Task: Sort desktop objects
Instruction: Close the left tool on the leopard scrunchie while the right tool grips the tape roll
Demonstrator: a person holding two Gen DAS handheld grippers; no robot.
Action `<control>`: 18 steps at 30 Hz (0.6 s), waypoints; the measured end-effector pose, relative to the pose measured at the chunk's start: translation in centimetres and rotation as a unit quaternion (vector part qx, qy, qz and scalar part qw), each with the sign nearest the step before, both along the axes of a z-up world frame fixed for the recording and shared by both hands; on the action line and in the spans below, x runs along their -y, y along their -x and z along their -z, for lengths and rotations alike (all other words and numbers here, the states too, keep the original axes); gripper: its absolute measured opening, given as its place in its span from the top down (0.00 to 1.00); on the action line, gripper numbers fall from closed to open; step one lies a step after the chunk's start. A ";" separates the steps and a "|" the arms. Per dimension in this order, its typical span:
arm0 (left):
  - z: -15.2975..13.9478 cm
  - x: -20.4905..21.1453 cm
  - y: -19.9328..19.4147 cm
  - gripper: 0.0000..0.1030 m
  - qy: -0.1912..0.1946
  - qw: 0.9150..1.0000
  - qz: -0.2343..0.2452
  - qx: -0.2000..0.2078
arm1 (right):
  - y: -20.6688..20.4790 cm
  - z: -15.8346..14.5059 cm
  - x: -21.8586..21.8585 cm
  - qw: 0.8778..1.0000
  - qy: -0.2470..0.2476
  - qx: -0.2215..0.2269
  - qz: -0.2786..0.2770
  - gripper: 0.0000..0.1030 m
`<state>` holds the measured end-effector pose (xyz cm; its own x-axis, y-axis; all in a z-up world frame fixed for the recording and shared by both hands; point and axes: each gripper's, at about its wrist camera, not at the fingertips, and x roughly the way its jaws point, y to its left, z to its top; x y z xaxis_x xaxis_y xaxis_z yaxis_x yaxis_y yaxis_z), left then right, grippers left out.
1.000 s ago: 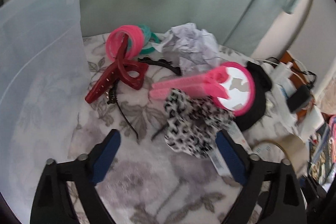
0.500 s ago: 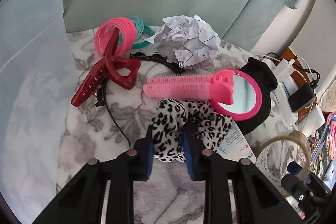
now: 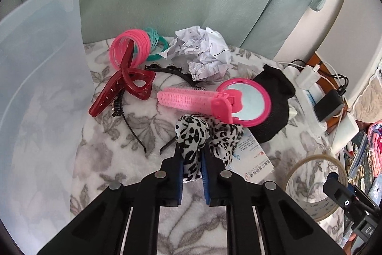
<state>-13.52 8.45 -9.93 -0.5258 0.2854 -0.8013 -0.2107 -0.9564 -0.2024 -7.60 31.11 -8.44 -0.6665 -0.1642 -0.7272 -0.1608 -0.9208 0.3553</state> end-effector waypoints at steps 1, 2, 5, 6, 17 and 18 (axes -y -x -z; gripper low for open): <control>-0.3 0.0 -0.3 0.88 -0.001 1.000 0.000 -0.002 | -0.2 -0.2 0.0 1.000 0.000 -0.001 0.001 0.44; -0.6 0.0 -0.6 0.88 -0.003 1.000 0.000 -0.005 | -0.4 -0.3 0.0 1.000 0.000 -0.003 0.001 0.44; -1.6 0.3 -1.6 0.88 -0.009 1.000 0.000 -0.013 | -1.0 -0.9 0.1 1.000 -0.002 -0.008 -0.001 0.44; -1.9 0.5 -2.0 0.88 -0.012 1.000 -0.001 -0.016 | -1.2 -1.1 0.2 1.000 -0.002 -0.010 -0.002 0.44; -4.1 1.6 -3.5 0.88 -0.042 0.997 -0.006 -0.065 | -3.5 -4.5 1.7 0.998 -0.016 -0.051 -0.014 0.44; -4.6 1.8 -3.9 0.88 -0.045 0.997 -0.006 -0.070 | -3.7 -4.8 1.9 0.998 -0.018 -0.056 -0.016 0.44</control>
